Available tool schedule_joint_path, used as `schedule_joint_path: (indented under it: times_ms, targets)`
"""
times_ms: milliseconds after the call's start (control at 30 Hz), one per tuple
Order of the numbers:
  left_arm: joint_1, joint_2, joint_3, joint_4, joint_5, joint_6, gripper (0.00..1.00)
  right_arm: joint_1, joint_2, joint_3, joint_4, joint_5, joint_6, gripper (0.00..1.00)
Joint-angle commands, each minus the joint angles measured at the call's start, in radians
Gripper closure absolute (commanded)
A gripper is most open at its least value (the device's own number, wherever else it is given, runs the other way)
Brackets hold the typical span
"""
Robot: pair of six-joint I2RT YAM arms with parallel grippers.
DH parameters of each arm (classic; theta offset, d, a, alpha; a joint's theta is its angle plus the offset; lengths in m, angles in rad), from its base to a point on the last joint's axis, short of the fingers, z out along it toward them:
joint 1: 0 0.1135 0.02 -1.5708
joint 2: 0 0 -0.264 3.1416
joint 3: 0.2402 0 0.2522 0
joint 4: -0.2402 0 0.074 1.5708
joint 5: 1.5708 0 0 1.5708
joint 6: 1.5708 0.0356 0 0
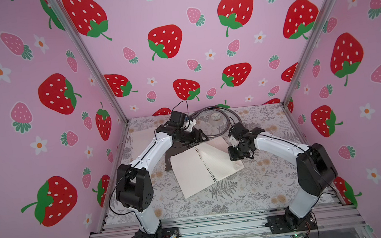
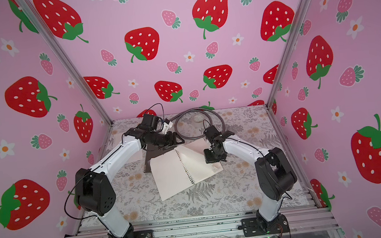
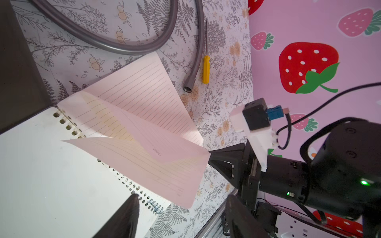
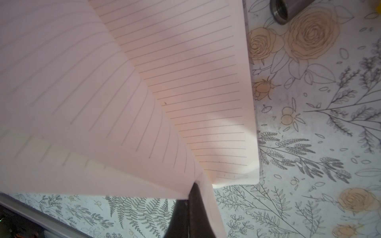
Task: Tear off pages from different notebooks
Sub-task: Tear off the paper from the notebook.
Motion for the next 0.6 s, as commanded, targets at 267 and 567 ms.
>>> schedule_joint_path:
  times_ms: [267, 567]
  targets:
    - [0.002, 0.086, 0.001, 0.050, 0.058, -0.036, 0.43, 0.007, 0.015, 0.007, -0.002, 0.008, -0.008, 1.00]
    - [0.001, 0.128, -0.018, 0.102, 0.057, -0.079, 0.90, 0.009, 0.014, 0.013, -0.003, 0.010, -0.008, 1.00]
